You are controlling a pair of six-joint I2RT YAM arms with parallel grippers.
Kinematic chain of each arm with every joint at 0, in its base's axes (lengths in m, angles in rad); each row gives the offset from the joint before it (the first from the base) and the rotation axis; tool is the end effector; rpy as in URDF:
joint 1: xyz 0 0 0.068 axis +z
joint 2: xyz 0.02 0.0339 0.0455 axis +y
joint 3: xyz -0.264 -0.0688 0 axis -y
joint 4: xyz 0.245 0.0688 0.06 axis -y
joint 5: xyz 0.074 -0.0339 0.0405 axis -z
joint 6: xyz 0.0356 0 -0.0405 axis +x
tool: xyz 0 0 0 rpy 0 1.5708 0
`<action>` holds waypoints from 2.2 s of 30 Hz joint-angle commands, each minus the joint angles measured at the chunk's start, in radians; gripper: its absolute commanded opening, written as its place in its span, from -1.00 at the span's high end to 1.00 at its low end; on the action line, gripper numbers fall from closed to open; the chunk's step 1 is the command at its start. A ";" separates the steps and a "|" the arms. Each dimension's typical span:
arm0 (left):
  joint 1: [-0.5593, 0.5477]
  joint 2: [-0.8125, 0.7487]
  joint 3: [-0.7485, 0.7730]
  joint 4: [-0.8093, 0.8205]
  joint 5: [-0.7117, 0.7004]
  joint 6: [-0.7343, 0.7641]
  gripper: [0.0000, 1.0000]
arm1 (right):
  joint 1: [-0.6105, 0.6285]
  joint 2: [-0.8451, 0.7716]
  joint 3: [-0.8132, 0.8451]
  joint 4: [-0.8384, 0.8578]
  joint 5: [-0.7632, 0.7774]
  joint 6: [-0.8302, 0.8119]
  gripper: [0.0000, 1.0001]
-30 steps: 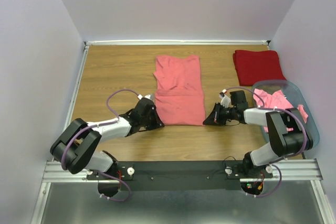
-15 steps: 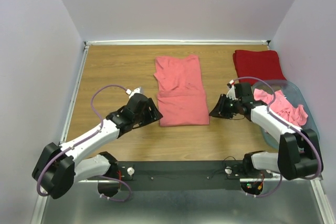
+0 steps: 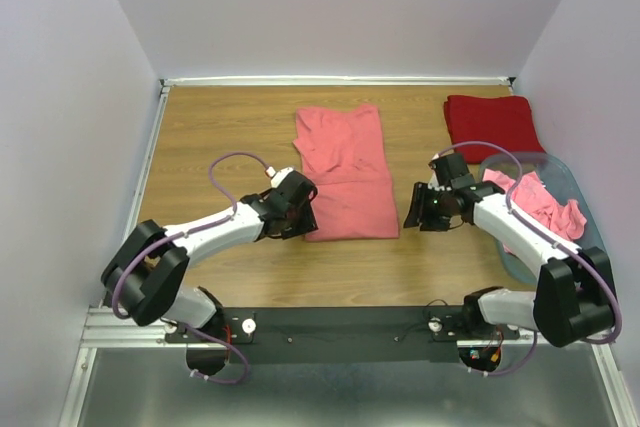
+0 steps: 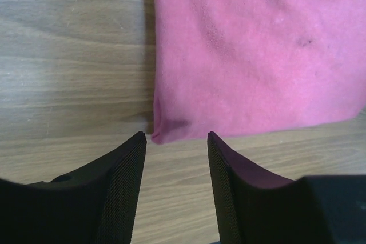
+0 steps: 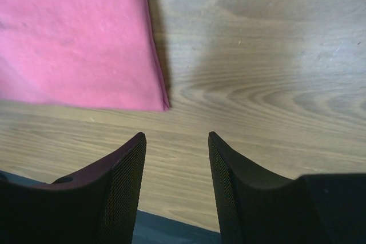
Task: Fold and stack the t-shirts
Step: Fold the tshirt
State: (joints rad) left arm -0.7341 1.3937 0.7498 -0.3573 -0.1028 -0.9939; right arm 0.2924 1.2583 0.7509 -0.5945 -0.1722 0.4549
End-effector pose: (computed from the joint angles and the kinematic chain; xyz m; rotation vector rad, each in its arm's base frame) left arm 0.1988 -0.1745 0.1821 -0.3830 2.6237 -0.5017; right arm 0.2198 0.0725 0.2008 0.1655 2.7265 0.4575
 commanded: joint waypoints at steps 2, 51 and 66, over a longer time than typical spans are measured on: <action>-0.030 0.073 0.028 -0.006 -0.078 -0.011 -0.05 | 0.051 0.047 0.047 -0.057 0.063 0.011 -0.12; -0.070 0.197 -0.084 0.001 -0.032 0.024 1.00 | 0.312 0.498 0.096 -0.059 0.304 0.206 0.20; -0.152 -0.133 -0.118 -0.222 0.154 0.069 1.00 | 0.372 0.248 0.033 -0.417 0.237 0.166 0.99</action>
State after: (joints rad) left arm -0.8272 1.4250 0.6941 -0.3477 -0.0738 -0.9382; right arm 0.6231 1.5654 0.8680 -0.6788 0.0692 0.6361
